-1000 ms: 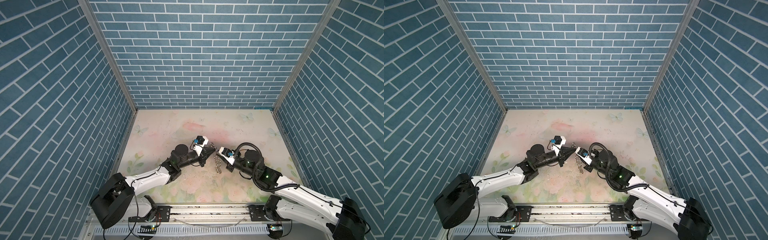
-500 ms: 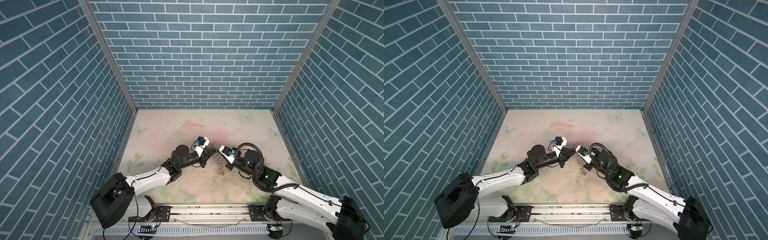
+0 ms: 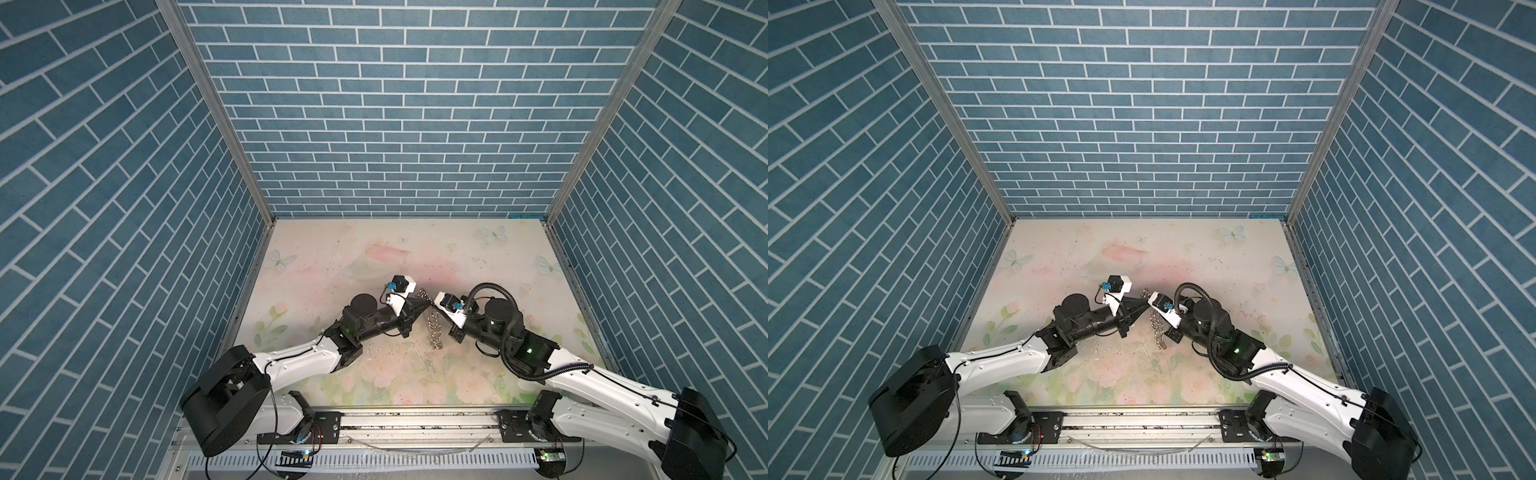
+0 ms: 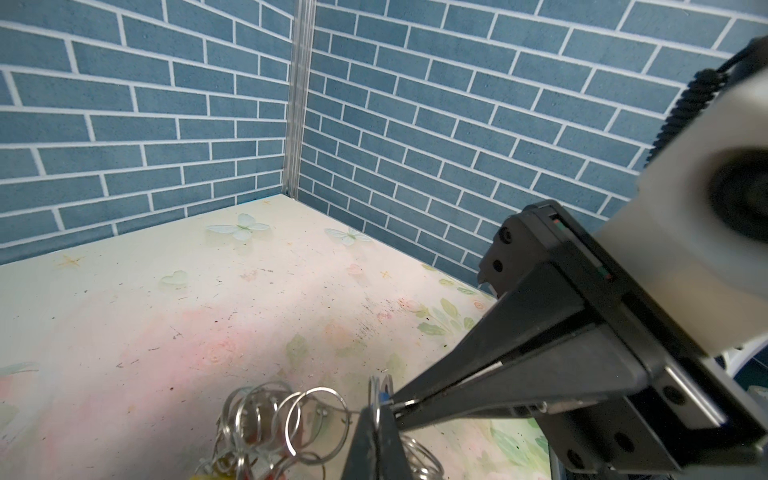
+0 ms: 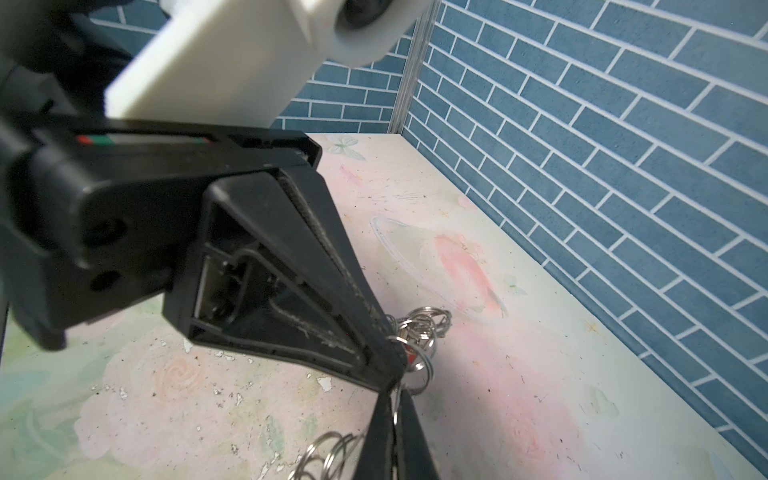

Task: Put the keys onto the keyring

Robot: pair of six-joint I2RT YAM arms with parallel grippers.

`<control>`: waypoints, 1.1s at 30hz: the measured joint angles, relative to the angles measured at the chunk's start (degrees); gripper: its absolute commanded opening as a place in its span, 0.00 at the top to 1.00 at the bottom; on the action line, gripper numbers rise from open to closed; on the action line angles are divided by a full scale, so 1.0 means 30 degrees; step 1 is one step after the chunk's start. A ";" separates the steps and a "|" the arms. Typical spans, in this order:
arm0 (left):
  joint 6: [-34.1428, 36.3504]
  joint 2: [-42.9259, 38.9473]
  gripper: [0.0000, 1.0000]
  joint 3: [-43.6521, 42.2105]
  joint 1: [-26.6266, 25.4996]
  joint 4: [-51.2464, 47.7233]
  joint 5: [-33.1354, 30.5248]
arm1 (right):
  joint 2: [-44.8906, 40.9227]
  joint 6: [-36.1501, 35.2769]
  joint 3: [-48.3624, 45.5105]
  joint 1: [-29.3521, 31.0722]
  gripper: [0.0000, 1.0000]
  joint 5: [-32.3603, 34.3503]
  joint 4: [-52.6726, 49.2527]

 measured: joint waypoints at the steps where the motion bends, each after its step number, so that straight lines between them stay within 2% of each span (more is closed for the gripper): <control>1: -0.0109 0.0102 1.00 -0.0029 0.0000 0.0277 -0.0058 | 0.0015 0.0175 0.0015 -0.0036 0.95 -0.0058 0.0058; 6: -0.0466 0.0612 1.00 -0.0189 0.0000 0.1661 -0.0175 | -0.0058 0.0933 0.0080 -0.0168 0.93 -0.0095 0.0109; 14: 0.0066 0.0605 1.00 -0.0255 -0.0015 0.2317 -0.0510 | -0.1486 0.1486 0.0087 0.0095 0.74 -0.0197 -0.0503; 24: 0.1749 0.0503 1.00 -0.0561 0.0000 0.2433 0.1960 | -0.3716 0.1443 0.0270 -0.0852 0.74 -0.0022 -0.3344; 27: 0.2208 0.0503 1.00 -0.0736 -0.0007 0.2433 0.3031 | -0.3934 0.1508 0.0517 -0.1647 0.75 -0.0809 -0.3978; 33: 0.2965 0.0699 1.00 -0.0794 -0.0007 0.2812 0.5391 | -0.3905 0.1486 0.1311 -0.2688 0.80 -0.5115 -0.5799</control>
